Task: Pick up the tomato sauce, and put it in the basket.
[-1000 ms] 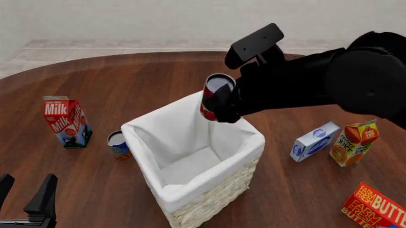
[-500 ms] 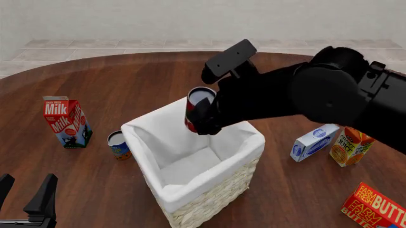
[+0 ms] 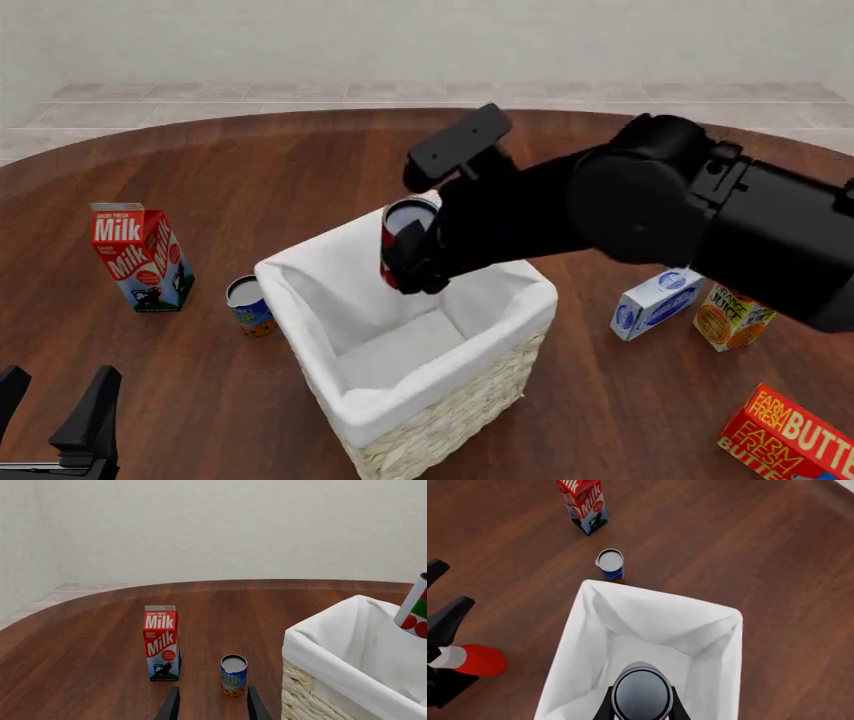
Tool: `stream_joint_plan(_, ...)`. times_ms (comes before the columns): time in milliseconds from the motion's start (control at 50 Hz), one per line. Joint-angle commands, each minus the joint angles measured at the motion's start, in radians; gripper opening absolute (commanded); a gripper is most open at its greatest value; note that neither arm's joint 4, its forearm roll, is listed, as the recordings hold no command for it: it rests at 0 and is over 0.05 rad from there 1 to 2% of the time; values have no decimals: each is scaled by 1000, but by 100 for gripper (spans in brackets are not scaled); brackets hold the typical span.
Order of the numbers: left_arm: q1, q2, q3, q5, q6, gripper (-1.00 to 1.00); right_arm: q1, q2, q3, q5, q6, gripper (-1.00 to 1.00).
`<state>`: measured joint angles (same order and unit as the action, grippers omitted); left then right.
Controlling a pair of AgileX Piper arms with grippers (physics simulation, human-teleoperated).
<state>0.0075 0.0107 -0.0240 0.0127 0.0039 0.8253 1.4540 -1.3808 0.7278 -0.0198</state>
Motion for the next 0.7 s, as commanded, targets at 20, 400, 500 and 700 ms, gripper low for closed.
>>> stream_joint_plan(20,0,0,0,0,0,100,-5,27,4,-4,21,-100)
stream_joint_plan(400,0,0,0,0,0,100,-6,77,-2,5,31,-100)
stream_joint_plan(500,0,0,0,0,0,100,-6,89,8,0,38,-100)
stream_joint_plan(700,0,0,0,0,0,100,-6,124,7,-4,40,-100)
